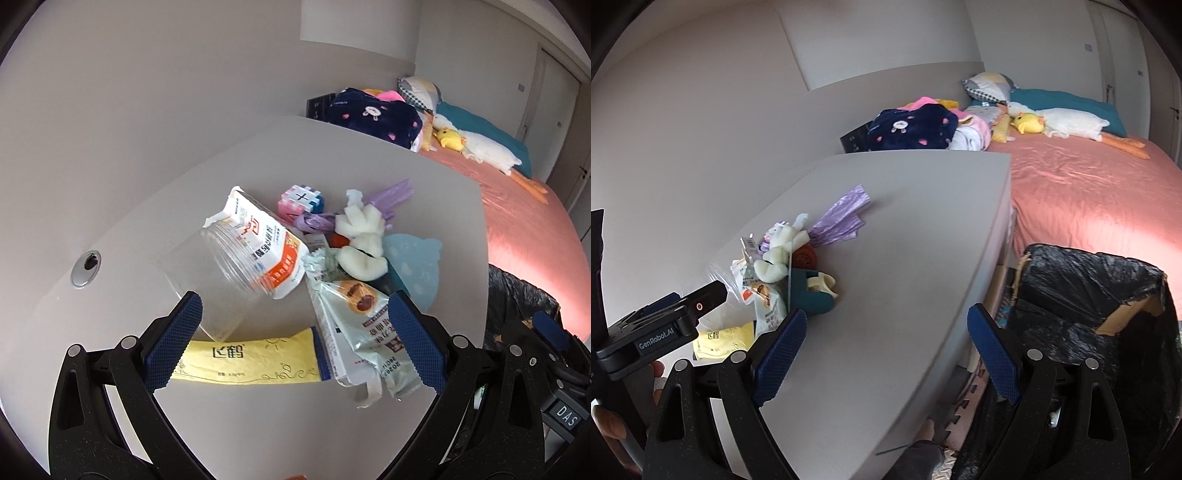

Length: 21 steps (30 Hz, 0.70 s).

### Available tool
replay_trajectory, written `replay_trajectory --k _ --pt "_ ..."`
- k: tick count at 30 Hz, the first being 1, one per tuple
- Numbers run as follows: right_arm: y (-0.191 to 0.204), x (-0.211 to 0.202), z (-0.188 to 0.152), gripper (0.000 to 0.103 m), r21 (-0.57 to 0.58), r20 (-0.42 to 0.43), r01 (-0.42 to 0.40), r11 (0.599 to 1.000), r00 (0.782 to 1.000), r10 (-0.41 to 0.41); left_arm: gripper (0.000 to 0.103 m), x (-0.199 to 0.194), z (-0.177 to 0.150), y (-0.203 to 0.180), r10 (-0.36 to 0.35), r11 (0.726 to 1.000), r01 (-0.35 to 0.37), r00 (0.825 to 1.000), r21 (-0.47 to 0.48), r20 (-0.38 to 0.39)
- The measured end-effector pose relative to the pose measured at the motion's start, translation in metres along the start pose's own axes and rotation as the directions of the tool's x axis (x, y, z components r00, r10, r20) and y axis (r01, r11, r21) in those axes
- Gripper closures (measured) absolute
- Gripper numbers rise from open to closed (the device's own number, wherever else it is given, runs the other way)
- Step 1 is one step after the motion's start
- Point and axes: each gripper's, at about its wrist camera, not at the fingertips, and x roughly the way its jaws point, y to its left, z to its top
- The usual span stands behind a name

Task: Collect trash
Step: 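Move both tools back toward the desk clutter, then grasp the clear plastic jar with the left gripper while the right gripper grasps the teal plastic piece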

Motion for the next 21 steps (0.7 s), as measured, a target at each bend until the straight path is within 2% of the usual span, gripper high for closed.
replay_trajectory --k 11,21 --pt "0.028 0.038 0.016 0.014 -0.044 -0.055 -0.072 0.996 0.996 0.069 0.006 0.026 0.018 0.023 0.078 0.996 -0.079 0.997 -0.047 -0.019" --pt "0.036 0.078 0.020 0.014 -0.036 -0.124 -0.102 0.994 0.988 0.097 0.006 0.042 0.027 0.041 0.172 0.984 -0.173 0.985 -0.050 -0.021"
